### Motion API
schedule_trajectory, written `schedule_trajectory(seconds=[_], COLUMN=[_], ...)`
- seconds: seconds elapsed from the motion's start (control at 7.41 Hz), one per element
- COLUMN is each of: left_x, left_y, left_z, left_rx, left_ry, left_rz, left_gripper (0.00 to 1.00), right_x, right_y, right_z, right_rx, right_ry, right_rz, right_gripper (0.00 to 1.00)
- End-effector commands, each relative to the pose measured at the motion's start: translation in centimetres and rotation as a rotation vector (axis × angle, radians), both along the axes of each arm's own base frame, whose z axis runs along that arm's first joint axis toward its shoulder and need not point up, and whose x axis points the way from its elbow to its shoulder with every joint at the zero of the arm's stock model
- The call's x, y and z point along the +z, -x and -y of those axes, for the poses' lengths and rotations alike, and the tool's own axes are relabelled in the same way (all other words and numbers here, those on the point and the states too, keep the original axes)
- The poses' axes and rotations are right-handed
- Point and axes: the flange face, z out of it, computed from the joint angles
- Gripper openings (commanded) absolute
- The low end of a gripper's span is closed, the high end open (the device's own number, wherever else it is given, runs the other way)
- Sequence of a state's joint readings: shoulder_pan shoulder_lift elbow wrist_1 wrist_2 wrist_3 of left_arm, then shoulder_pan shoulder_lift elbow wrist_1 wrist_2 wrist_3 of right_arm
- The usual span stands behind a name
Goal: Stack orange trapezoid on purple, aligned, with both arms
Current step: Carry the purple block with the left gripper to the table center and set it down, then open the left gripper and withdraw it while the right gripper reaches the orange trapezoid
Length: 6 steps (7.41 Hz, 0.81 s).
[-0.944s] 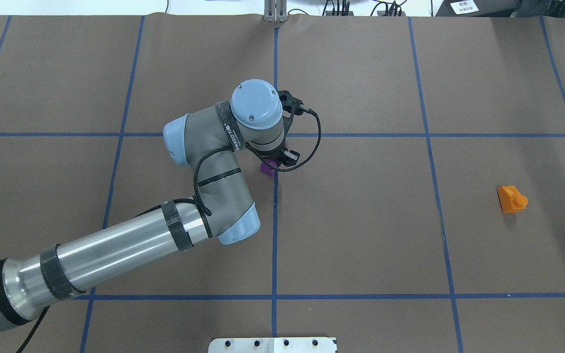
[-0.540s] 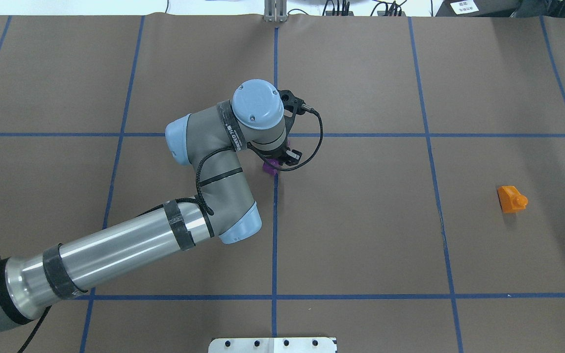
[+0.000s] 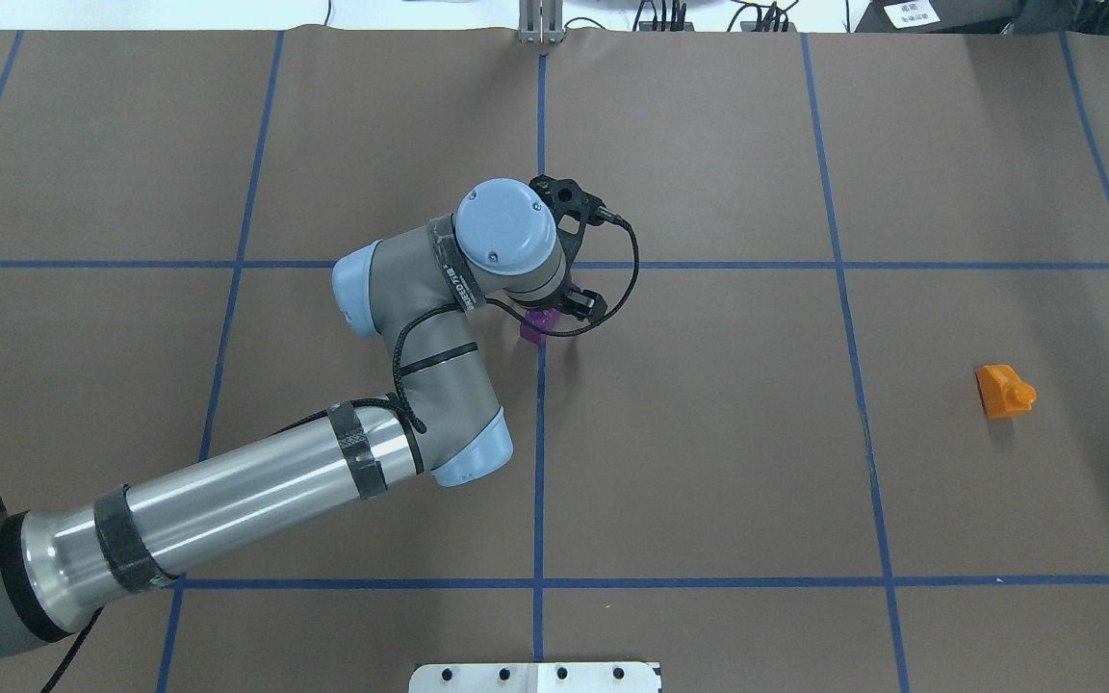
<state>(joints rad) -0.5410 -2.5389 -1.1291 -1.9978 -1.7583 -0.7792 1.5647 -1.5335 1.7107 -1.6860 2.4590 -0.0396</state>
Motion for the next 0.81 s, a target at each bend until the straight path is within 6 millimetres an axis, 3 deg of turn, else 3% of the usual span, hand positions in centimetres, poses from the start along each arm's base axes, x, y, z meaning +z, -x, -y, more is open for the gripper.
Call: schedule_trajectory(seconds=[0.0, 0.13, 0.27, 0.4, 0.54, 0.67], left_x=[-1.1, -2.0, -3.1, -4.2, -3.5, -1.3], left_y=[2.4, 4.8, 8.8, 12.4, 15.7, 19.5], left_z=[2.2, 3.8, 5.7, 5.3, 4.1, 2.6], left_rx=[-0.032, 0.005, 0.033, 0.018, -0.001, -0.015], left_ry=[0.001, 0.049, 0.125, 0.163, 0.186, 0.187], left_rz=[-0.015, -0.052, -0.058, -0.03, -0.007, 0.001], left_gripper=[1.0, 1.0, 1.0, 1.0, 1.0, 1.0], right_x=[-0.6, -1.7, -4.5, -7.0, -9.3, -11.6], right_y=[0.1, 0.4, 1.8, 4.0, 7.1, 9.8], right_z=[0.1, 0.0, -0.1, -0.4, -0.8, -1.7], right_rx=[0.0, 0.007, 0.032, 0.04, 0.052, 0.07], right_ry=[-0.009, -0.013, -0.004, 0.012, 0.033, 0.049], right_rz=[0.009, 0.029, 0.021, 0.026, -0.013, -0.037], right_gripper=[1.0, 1.0, 1.0, 1.0, 1.0, 1.0])
